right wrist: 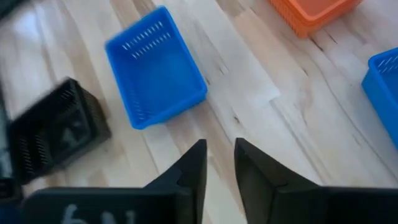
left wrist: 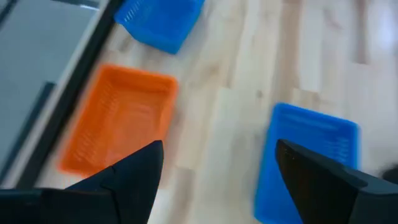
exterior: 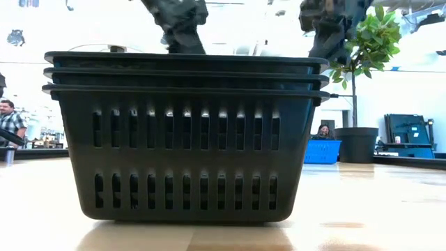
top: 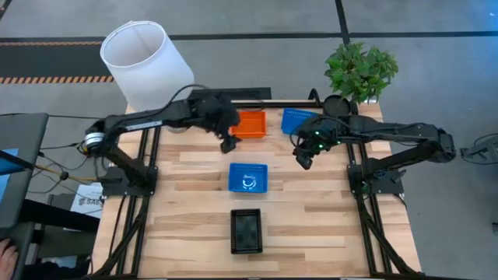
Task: Stack baskets by color
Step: Stack the top blue bin on the stacked blue bins
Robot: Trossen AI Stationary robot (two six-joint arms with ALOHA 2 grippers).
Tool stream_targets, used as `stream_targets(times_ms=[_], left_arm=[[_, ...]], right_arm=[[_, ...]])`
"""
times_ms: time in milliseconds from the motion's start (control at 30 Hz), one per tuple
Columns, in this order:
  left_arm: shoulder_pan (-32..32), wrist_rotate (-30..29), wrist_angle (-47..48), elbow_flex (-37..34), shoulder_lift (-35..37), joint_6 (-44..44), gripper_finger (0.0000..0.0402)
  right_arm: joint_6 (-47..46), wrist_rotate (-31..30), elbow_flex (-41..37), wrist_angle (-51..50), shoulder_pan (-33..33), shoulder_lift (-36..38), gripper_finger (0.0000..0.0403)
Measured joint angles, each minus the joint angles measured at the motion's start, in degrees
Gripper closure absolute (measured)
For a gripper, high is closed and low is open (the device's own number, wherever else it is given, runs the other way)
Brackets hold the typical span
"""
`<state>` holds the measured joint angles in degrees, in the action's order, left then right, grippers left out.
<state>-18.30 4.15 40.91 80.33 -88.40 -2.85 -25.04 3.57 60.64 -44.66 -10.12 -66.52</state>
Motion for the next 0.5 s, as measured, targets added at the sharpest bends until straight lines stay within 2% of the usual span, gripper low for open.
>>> stream_targets(times_ms=[100,300,400,500], left_arm=[[2.54,-0.66,-0.74,-6.93,6.19,4.99,0.0118],[9.5,-5.34,-9.24,-19.84,16.67,12.26,0.013],[11.92,-8.88,-12.96,-23.44,19.52,14.4,0.0131],[13.42,-10.96,-14.05,-25.16,20.96,15.71,0.0132]], right_arm=[[3.31,0.7,0.0,0.2,-1.26,-2.98,0.0288],[14.0,0.82,0.0,0.9,-5.77,-10.17,0.023],[19.44,-0.32,0.02,2.35,-8.96,-14.26,0.0208],[24.5,-4.01,1.16,2.6,-11.94,-18.37,0.0194]])
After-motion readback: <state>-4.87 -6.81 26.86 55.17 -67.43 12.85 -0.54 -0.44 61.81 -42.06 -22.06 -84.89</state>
